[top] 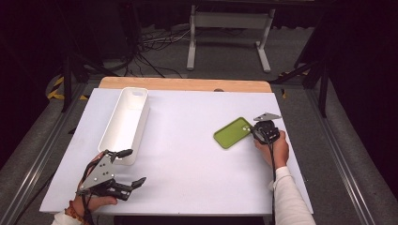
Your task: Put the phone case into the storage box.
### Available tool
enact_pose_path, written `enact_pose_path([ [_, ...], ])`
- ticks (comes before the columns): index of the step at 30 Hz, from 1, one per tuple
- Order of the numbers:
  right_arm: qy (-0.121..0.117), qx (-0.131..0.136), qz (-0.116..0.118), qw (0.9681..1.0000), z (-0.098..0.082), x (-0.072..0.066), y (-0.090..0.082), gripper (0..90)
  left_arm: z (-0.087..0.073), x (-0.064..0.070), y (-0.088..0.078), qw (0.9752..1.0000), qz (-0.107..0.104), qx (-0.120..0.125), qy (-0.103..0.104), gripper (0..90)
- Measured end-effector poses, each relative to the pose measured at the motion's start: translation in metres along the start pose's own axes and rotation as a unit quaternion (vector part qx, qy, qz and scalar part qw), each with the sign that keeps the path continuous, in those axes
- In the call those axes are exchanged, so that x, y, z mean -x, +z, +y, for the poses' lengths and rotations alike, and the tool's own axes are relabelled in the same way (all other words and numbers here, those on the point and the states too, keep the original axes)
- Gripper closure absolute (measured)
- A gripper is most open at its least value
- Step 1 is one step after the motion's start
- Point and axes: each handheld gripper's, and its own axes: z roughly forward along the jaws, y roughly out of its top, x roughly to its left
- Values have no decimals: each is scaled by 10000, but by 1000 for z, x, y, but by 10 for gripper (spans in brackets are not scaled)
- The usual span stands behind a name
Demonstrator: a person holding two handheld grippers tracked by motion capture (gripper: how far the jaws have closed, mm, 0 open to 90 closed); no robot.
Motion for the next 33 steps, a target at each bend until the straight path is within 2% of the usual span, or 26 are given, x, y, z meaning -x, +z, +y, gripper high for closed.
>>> enact_pose_path([
  [7,79,59,-31,9999,8,5,0,899,0,-1,-1,10000,15,49,-23,70],
  [11,129,129,-18,9998,16,8,-1,864,0,-2,-2,10000,50,50,-63,69],
  [12,160,155,6,9998,20,8,-1,806,0,-2,-2,10000,40,52,-65,69],
  [16,156,142,-9,9998,24,9,0,776,0,-1,-1,10000,21,58,-70,68],
  [19,185,23,-48,9998,24,9,6,668,0,0,-1,10000,-42,24,-54,66],
  [24,477,-173,-10,9987,21,14,16,464,0,2,1,9999,-129,-33,-52,64],
  [25,501,-210,3,9985,21,15,17,454,1,2,2,9999,-143,-36,-43,64],
  [27,574,-271,61,9980,21,17,19,451,1,2,3,9999,-153,-61,-29,64],
  [30,646,-363,169,9971,21,20,21,542,1,3,4,9998,-184,-84,-27,64],
  [33,692,-382,243,9966,21,22,21,701,1,4,4,9999,-160,-61,-21,63],
])
